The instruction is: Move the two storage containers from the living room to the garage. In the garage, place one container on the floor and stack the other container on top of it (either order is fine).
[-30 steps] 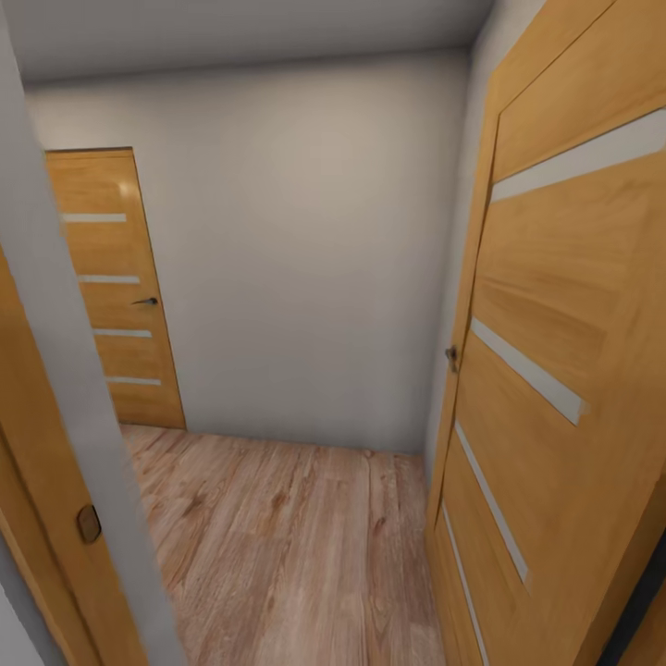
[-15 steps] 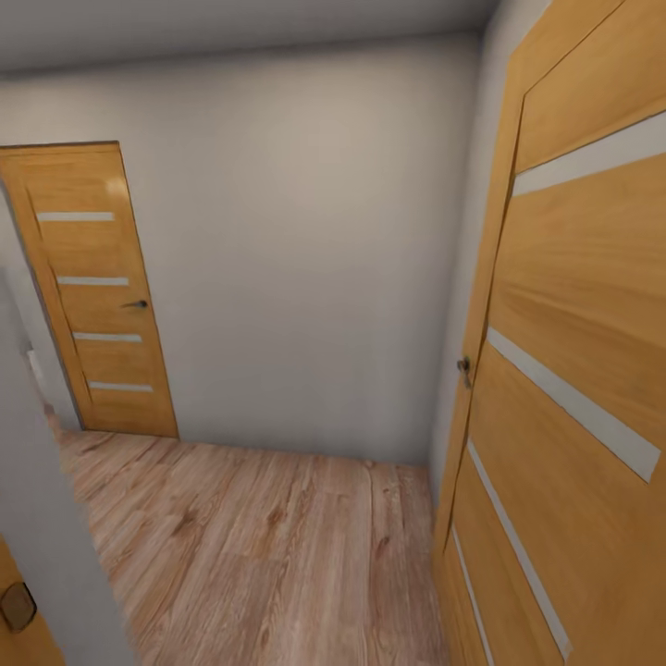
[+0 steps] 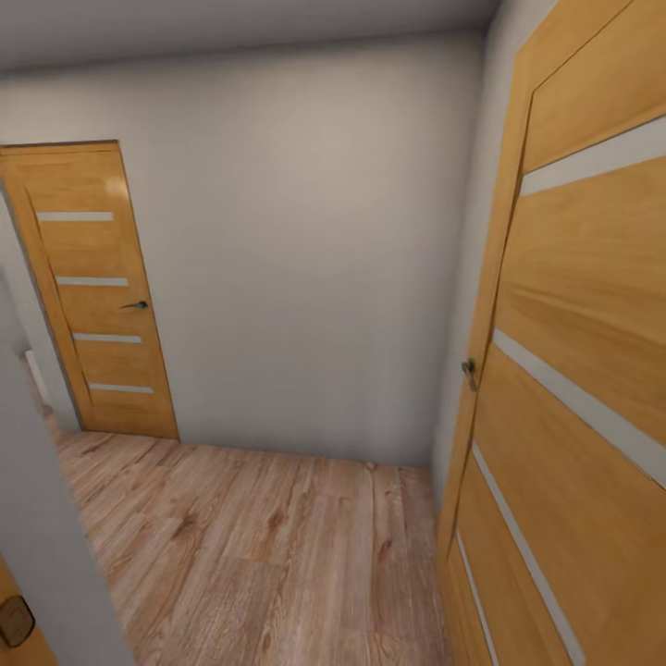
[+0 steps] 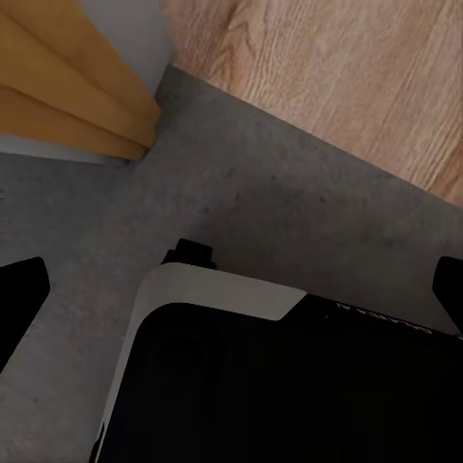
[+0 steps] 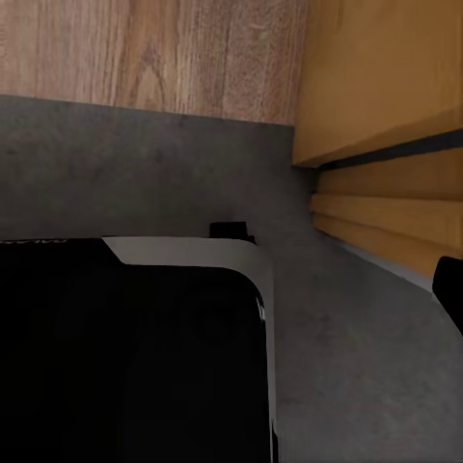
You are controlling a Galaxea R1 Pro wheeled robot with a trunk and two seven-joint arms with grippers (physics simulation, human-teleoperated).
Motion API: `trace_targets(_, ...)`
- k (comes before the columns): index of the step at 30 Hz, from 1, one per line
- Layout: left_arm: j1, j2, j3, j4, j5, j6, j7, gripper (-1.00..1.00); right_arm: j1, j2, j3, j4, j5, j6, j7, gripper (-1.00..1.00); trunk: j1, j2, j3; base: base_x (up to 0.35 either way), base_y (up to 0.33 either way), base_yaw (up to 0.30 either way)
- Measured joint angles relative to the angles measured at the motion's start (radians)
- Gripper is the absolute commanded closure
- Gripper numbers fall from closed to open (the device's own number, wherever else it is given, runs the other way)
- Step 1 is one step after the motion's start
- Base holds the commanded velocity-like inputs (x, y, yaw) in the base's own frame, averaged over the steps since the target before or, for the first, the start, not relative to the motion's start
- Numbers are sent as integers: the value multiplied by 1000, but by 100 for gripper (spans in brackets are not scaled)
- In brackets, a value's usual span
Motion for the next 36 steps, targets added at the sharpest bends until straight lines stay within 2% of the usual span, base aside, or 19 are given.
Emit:
trace_targets(22,0,0,0,0,-1,-1,0,-100,0,0,1,0,1,3,1,-100,0,0,0,0,11,-1)
trace_targets(36,0,0,0,0,-1,-1,-1,-100,0,1,-1,0,0,5,0,-100,0,0,0,0,0,-114)
